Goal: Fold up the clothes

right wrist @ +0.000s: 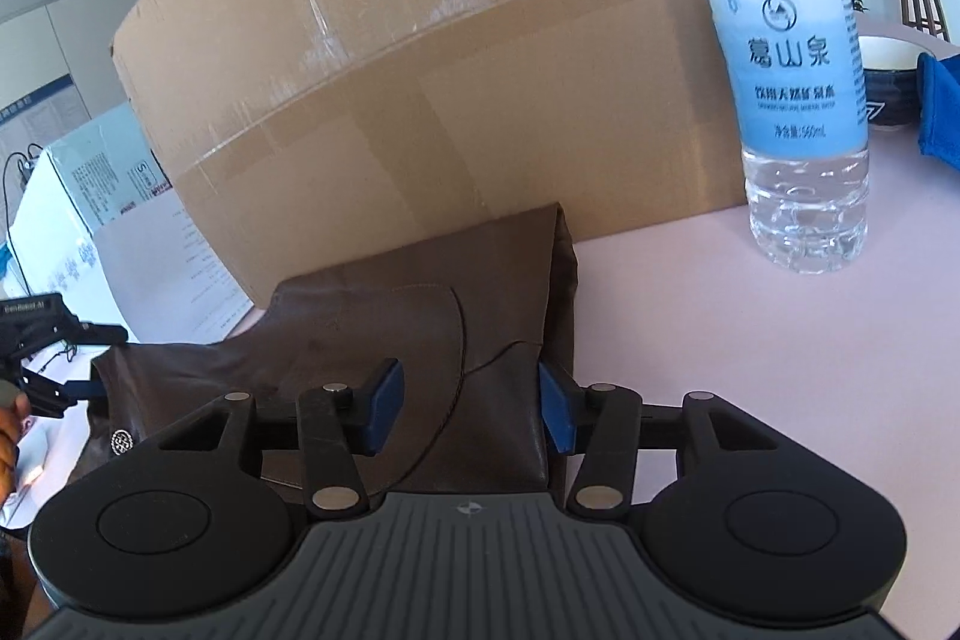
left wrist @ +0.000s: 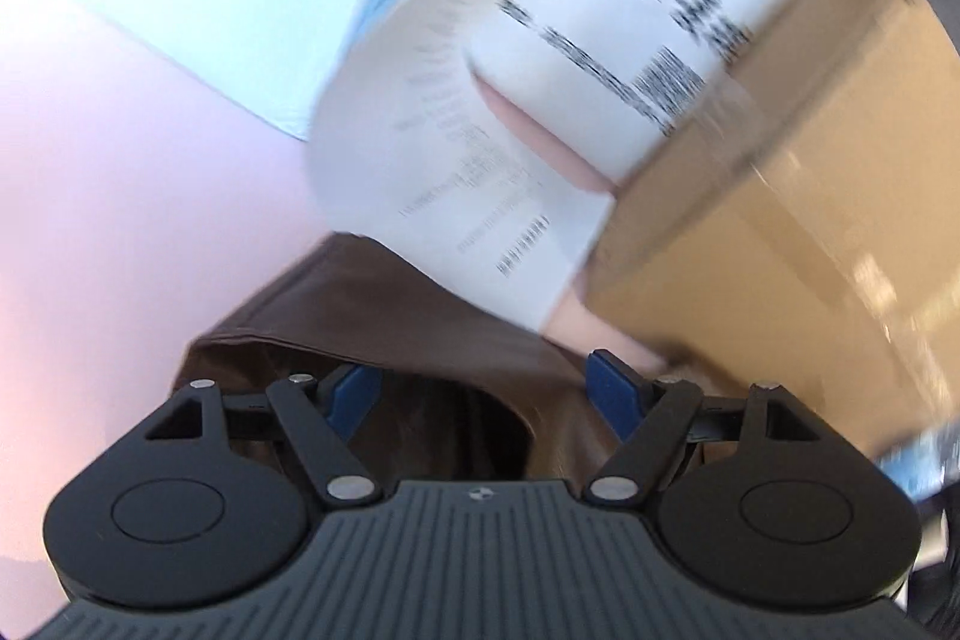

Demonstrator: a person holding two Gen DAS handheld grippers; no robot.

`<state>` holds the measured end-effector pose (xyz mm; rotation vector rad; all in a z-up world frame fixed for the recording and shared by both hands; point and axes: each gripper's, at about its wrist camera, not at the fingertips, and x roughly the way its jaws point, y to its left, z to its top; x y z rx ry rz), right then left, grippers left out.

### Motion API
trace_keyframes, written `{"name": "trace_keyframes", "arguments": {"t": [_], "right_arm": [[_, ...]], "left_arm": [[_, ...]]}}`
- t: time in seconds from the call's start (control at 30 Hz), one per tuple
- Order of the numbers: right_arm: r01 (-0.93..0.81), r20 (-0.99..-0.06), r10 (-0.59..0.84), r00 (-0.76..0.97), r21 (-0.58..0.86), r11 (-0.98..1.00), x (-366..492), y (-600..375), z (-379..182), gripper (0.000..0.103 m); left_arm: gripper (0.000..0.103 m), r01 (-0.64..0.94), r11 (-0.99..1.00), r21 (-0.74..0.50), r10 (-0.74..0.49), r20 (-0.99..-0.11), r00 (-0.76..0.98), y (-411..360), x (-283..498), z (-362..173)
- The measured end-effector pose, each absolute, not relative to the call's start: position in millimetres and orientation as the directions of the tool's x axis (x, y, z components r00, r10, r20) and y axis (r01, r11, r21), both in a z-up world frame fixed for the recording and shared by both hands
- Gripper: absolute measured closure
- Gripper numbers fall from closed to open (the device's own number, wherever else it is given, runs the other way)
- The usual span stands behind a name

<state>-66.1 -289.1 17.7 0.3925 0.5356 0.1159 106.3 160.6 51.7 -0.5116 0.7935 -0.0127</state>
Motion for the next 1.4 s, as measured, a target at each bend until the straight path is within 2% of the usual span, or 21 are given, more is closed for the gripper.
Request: {"name": "trace_keyframes", "arguments": {"t": [0.03,0.1,0.2,0.3,0.43,0.53,0.63,0.67,0.7,0.77,0.83,0.93,0.97,1.07,1.13,1.2,1.23,1.27,1.3,1.33,1.4], "right_arm": [[-0.009,-0.47,0.208,0.858,0.392,0.92,-66.1,-289.3,20.5,0.057],[-0.027,-0.442,0.222,0.869,0.406,0.914,-68.6,-290.1,21.7,0.057],[-0.059,-0.407,0.261,0.875,0.444,0.894,-71.7,-293.8,21.5,0.056],[-0.107,-0.398,0.315,0.862,0.464,0.879,-72.0,-293.6,20.3,0.055],[-0.208,-0.371,0.395,0.84,0.452,0.868,-75.6,-285.1,23.1,0.043],[-0.293,-0.357,0.474,0.805,0.455,0.841,-78.1,-281.2,24.2,0.027],[-0.309,-0.365,0.503,0.783,0.474,0.825,-75.9,-282.2,23.0,0.023],[-0.283,-0.378,0.491,0.785,0.486,0.827,-73.3,-285.2,22.0,0.023],[-0.271,-0.383,0.484,0.787,0.49,0.829,-72.6,-285.4,22.2,0.023],[-0.23,-0.392,0.459,0.797,0.506,0.831,-70.7,-289.5,21.7,0.023],[-0.211,-0.395,0.451,0.8,0.518,0.829,-71.7,-291.1,21.3,0.023],[-0.175,-0.404,0.429,0.808,0.531,0.829,-73.7,-292.7,20.3,0.025],[-0.17,-0.404,0.432,0.806,0.541,0.823,-74.8,-293.8,20.3,0.025],[-0.169,-0.393,0.428,0.814,0.545,0.821,-78.6,-292.8,22.6,0.025],[-0.174,-0.389,0.427,0.816,0.539,0.824,-81.1,-291.0,24.0,0.025],[-0.184,-0.395,0.428,0.813,0.524,0.832,-80.8,-287.8,24.6,0.033],[-0.183,-0.4,0.426,0.812,0.518,0.836,-80.4,-286.9,24.6,0.048],[-0.17,-0.419,0.408,0.811,0.5,0.849,-78.6,-285.7,24.3,0.061],[-0.163,-0.426,0.402,0.81,0.495,0.853,-77.8,-285.2,24.4,0.068],[-0.157,-0.441,0.402,0.803,0.493,0.856,-74.7,-283.8,23.4,0.077],[-0.155,-0.462,0.417,0.783,0.505,0.849,-69.1,-282.6,22.0,0.081]], "left_arm": [[0.038,-0.207,0.874,-0.439,-0.166,-0.671,0.723,163.7,108.7,51.9],[0.067,-0.212,0.868,-0.448,-0.145,-0.639,0.755,169.8,111.2,54.0],[0.071,-0.22,0.823,-0.523,-0.159,-0.585,0.795,188.2,111.0,54.6],[0.073,-0.253,0.78,-0.572,-0.155,-0.569,0.808,208.2,112.6,51.6],[0.073,-0.301,0.715,-0.631,-0.187,-0.588,0.787,233.2,113.2,40.0],[0.068,-0.321,0.689,-0.65,-0.219,-0.609,0.762,250.3,108.3,36.9],[0.056,-0.229,0.844,-0.485,-0.217,-0.699,0.681,245.2,106.2,57.2],[0.048,-0.169,0.894,-0.416,-0.213,-0.724,0.656,239.7,101.2,66.8],[0.032,-0.117,0.923,-0.368,-0.208,-0.729,0.652,235.5,92.7,76.6],[0.021,-0.025,0.944,-0.33,-0.228,-0.702,0.674,229.7,72.6,94.1],[0.021,0.112,0.927,-0.359,-0.341,-0.677,0.653,219.5,54.1,108.0],[0.021,0.213,0.881,-0.423,-0.465,-0.688,0.557,197.1,46.4,103.4],[0.021,0.219,0.886,-0.409,-0.46,-0.707,0.537,184.5,45.6,96.6],[0.021,0.189,0.942,-0.278,-0.336,-0.773,0.538,150.2,52.1,71.2],[0.025,0.178,0.946,-0.272,-0.325,-0.794,0.514,140.8,58.5,55.3],[0.038,0.167,0.941,-0.295,-0.338,-0.793,0.506,135.0,62.8,46.3],[0.052,0.161,0.94,-0.299,-0.339,-0.787,0.515,132.3,63.8,44.8],[0.079,0.153,0.94,-0.305,-0.339,-0.78,0.527,130.4,63.9,44.6],[0.092,0.137,0.939,-0.314,-0.336,-0.769,0.544,130.7,61.4,48.0],[0.094,0.12,0.939,-0.323,-0.333,-0.758,0.561,131.1,58.9,51.5],[0.094,0.115,0.936,-0.333,-0.334,-0.731,0.596,131.2,53.1,59.7]]}}
